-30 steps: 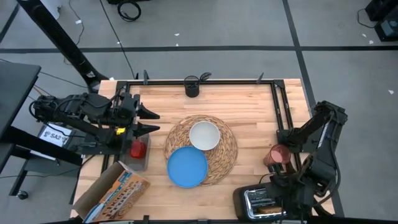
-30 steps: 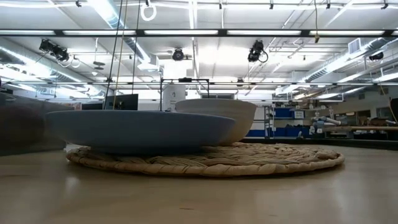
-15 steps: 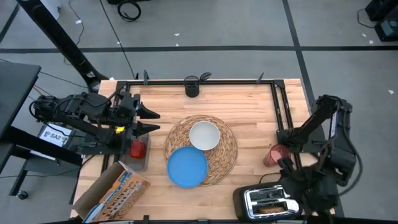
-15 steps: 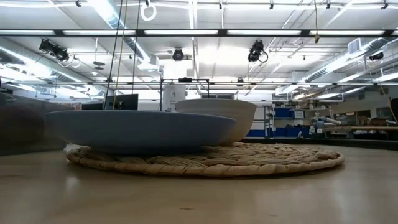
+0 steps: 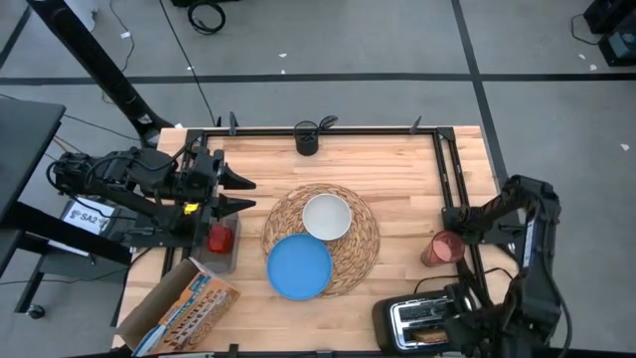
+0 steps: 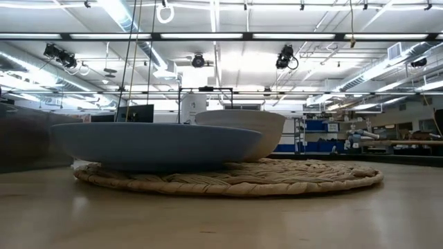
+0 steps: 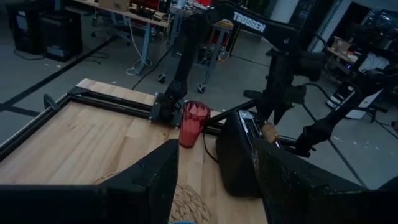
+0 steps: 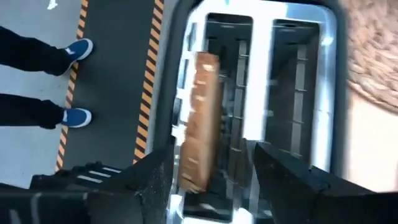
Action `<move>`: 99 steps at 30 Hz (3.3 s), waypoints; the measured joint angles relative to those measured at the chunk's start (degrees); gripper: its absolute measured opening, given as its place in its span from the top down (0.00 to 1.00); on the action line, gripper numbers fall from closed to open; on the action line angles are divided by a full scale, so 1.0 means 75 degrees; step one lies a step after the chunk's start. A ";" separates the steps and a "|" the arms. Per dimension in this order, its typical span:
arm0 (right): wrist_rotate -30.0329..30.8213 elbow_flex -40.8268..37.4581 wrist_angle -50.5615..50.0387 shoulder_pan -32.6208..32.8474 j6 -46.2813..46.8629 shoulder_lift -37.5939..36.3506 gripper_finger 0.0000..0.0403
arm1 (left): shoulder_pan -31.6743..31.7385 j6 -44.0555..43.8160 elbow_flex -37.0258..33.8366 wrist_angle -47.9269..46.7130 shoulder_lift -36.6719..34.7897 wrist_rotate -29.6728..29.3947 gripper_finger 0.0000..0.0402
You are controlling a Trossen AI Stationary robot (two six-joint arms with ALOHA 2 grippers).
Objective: Arrange a breakfast setting
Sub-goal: Put the toast on the blue plate
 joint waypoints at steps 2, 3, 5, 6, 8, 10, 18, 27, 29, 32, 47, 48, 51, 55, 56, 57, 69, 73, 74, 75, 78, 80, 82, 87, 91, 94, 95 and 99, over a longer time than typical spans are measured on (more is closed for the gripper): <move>-0.0038 0.0000 0.0245 0.0008 -0.0036 0.0217 0.46 | 0.0000 0.0012 0.0000 -0.0001 0.0000 -0.0001 0.48; -0.0067 0.0000 0.0312 0.0008 -0.0076 0.0316 0.47 | 0.0000 0.0012 0.0000 -0.0001 0.0000 -0.0002 0.48; -0.0152 -0.0003 0.0354 0.0007 0.0011 0.0477 0.49 | 0.0000 0.0012 0.0000 -0.0001 0.0000 0.0000 0.48; -0.0188 -0.0003 0.0353 0.0002 0.0103 0.0535 0.50 | 0.0000 0.0012 0.0000 -0.0007 0.0000 0.0000 0.48; -0.0186 -0.0003 0.0335 -0.0011 0.0268 0.0599 0.53 | 0.0000 0.0012 0.0000 -0.0028 0.0000 0.0001 0.48; -0.0162 -0.0003 0.0345 -0.0044 0.0332 0.0600 0.56 | 0.0002 0.0012 0.0000 -0.0052 0.0000 -0.0001 0.48; -0.0104 0.0000 0.0289 -0.0175 0.0437 0.0367 0.77 | 0.0000 0.0009 0.0000 -0.0054 0.0000 0.0001 0.48; -0.0189 0.0000 0.0167 -0.0274 0.0393 -0.0146 0.96 | 0.0000 0.0009 0.0000 -0.0068 0.0000 0.0001 0.48; -0.0192 0.0000 0.0172 -0.0299 0.0383 -0.0334 0.97 | 0.0000 0.0009 0.0000 -0.0068 0.0000 0.0001 0.48; -0.0192 0.0000 0.0180 -0.0334 0.0379 -0.0664 0.97 | 0.0000 0.0006 0.0000 -0.0066 0.0000 0.0001 0.48; 0.1924 0.0000 0.1488 -0.1263 -0.1424 -0.2738 0.96 | 0.0000 -0.0011 0.0000 0.0109 0.0000 0.0001 0.48; 0.2172 0.0001 0.1800 -0.1409 -0.1887 -0.2797 0.96 | 0.0000 -0.0045 0.0000 0.0150 0.0000 0.0001 0.48; 0.2584 0.0009 0.2814 -0.1961 -0.3542 -0.2728 0.96 | 0.0001 -0.0301 0.0000 0.0358 0.0000 0.0001 0.48; 0.2366 0.0006 0.3960 -0.2797 -0.5339 -0.2140 0.96 | 0.0000 -0.0648 0.0000 0.0706 0.0003 -0.0010 0.48; 0.2272 0.0006 0.4195 -0.2977 -0.5634 -0.1937 0.96 | 0.0000 -0.0699 0.0000 0.0747 0.0003 -0.0011 0.48; 0.2175 0.0006 0.4391 -0.3130 -0.5883 -0.1721 0.96 | 0.0003 -0.0708 0.0000 0.0769 0.0003 -0.0024 0.48; 0.2663 -0.0006 0.5942 -0.4385 -0.7861 0.1014 0.96 | -0.0044 -0.0366 0.0000 0.0555 -0.0105 0.0587 0.48; 0.3221 -0.0009 0.6065 -0.4655 -0.8112 0.1588 0.96 | -0.0042 -0.0569 0.0001 0.0002 -0.0429 0.0607 0.48; 0.3257 -0.0009 0.6113 -0.4728 -0.8175 0.1684 0.96 | -0.0041 -0.0718 0.0003 -0.0186 -0.0514 0.0604 0.48; 0.3286 -0.0009 0.6135 -0.4802 -0.8203 0.1770 0.96 | -0.0041 -0.0830 0.0003 -0.0416 -0.0587 0.0561 0.48; 0.3297 -0.0009 0.6137 -0.5001 -0.8372 0.1996 0.96 | -0.0041 -0.1077 0.0003 -0.0930 -0.0751 0.0300 0.48; 0.3288 -0.0009 0.6136 -0.5114 -0.8586 0.2118 0.96 | -0.0041 -0.1072 0.0003 -0.1178 -0.0810 0.0269 0.48; 0.3209 -0.0009 0.6147 -0.5224 -0.8891 0.2237 0.96 | -0.0035 -0.1030 0.0003 -0.1309 -0.0822 0.0249 0.48; 0.2787 -0.0006 0.6395 -0.5448 -1.0110 0.2770 0.96 | -0.0032 -0.0874 0.0003 -0.1404 -0.0819 0.0214 0.48; 0.2810 -0.0006 0.6700 -0.5534 -1.0891 0.3272 0.96 | -0.0032 -0.0876 0.0003 -0.1405 -0.0816 0.0199 0.48; 0.3010 -0.0004 0.6686 -0.5568 -1.1020 0.3505 0.96 | -0.0035 -0.0880 0.0003 -0.1425 -0.0819 0.0202 0.48; 0.3037 -0.0003 0.6655 -0.5583 -1.1053 0.3569 0.96 | -0.0035 -0.0880 0.0003 -0.1432 -0.0819 0.0202 0.48; 0.2764 -0.0011 0.6618 -0.5664 -1.1135 0.3681 0.96 | -0.0035 -0.0880 0.0003 -0.1432 -0.0804 0.0202 0.48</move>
